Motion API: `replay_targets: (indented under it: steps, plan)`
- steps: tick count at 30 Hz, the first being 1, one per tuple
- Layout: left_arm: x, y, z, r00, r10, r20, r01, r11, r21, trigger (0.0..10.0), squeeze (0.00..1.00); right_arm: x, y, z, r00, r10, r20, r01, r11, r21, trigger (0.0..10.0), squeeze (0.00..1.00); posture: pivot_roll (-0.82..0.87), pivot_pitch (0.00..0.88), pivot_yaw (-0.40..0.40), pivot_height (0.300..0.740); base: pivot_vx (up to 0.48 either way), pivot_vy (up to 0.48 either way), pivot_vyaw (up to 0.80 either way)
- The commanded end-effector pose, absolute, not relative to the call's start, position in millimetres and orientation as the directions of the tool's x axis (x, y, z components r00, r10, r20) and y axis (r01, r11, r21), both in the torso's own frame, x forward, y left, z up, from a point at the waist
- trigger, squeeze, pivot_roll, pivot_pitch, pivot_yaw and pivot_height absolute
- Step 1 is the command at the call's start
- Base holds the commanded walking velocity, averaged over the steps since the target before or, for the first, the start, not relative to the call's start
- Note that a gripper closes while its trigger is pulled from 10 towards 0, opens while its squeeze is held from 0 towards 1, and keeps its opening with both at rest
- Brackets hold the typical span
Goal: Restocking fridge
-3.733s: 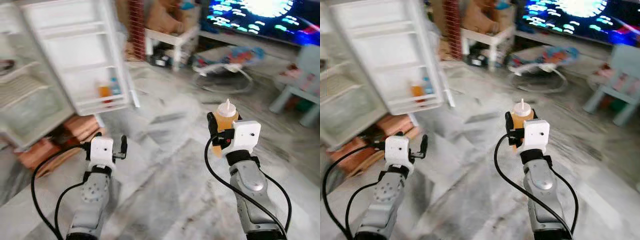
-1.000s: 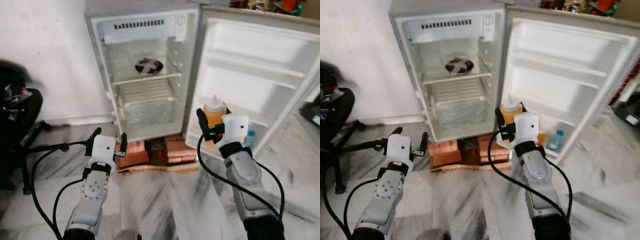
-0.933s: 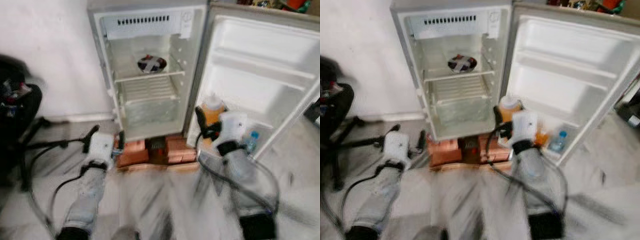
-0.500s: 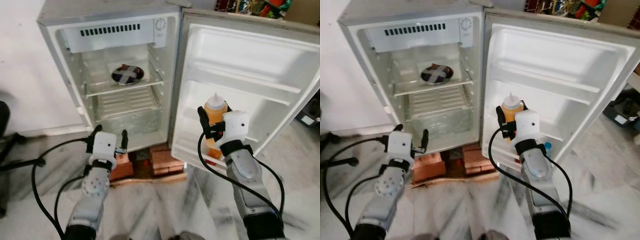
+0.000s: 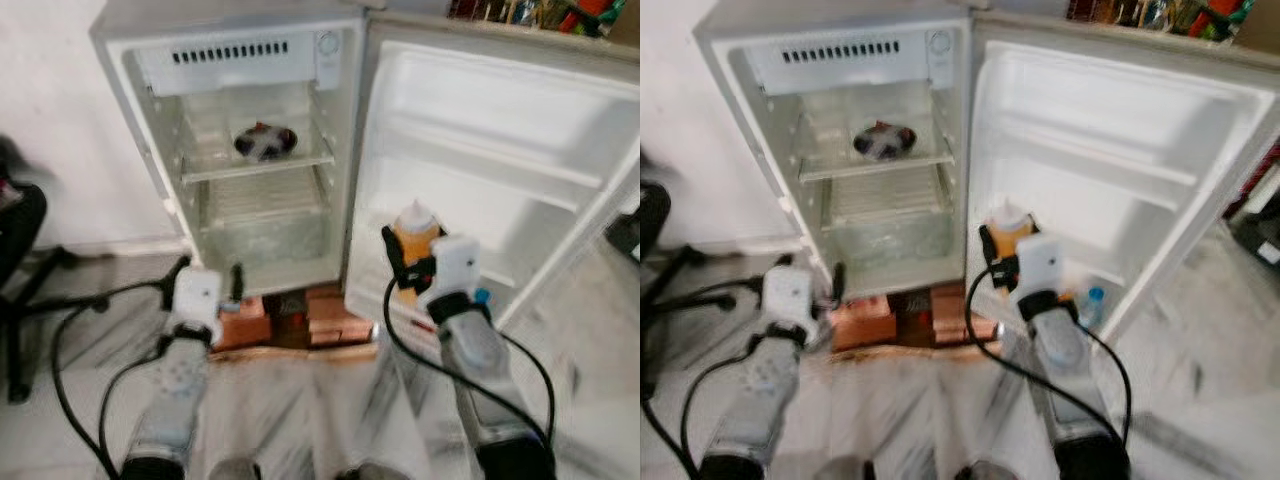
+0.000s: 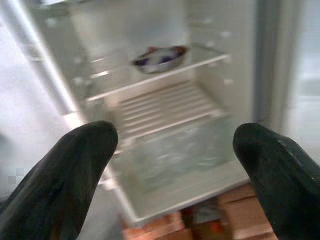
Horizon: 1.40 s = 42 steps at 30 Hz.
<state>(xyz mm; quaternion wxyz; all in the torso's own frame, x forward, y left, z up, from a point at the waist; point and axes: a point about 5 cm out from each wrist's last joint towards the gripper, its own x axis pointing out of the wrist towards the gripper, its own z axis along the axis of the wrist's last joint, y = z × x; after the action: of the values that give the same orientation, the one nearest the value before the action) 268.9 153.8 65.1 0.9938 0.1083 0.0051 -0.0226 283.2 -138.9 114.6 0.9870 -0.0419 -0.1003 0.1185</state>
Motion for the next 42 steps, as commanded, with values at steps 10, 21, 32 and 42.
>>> replay_targets:
  steps: [10, 21, 32, 42]
  plan:
    - [267.9, 164.3, 70.4, 1.000, 0.001, 0.018, -0.005, 0.979, 0.202, 10.0, 0.00, 283.4, -136.3, 118.2, 0.948, 0.237, 0.212, -0.223, 0.971, -0.090, 10.0, 0.00, 0.11, 0.063, -0.019, 0.740, 0.000, -0.094, 0.00]
    - [264.1, 169.3, 72.3, 1.000, 0.001, 0.019, -0.005, 0.979, 0.204, 10.0, 0.00, 283.5, -137.3, 120.0, 0.947, 0.239, 0.215, -0.221, 0.970, -0.104, 10.0, 0.00, 0.12, 0.087, -0.016, 0.740, 0.000, 0.000, 0.00]
    - [260.7, 171.0, 70.2, 1.000, 0.003, 0.005, -0.004, 0.981, 0.194, 10.0, 0.00, 282.2, -137.0, 118.7, 0.948, 0.241, 0.210, -0.224, 0.969, -0.102, 10.0, 0.00, 0.12, 0.088, -0.023, 0.740, 0.065, 0.000, 0.00]
    - [246.5, 177.4, 67.3, 1.000, 0.014, -0.010, -0.012, 0.982, 0.189, 10.0, 0.00, 268.0, -145.3, 110.7, 0.956, 0.223, 0.189, -0.208, 0.973, -0.096, 10.0, 0.00, 0.12, 0.088, -0.024, 0.740, 0.308, 0.000, 0.00]
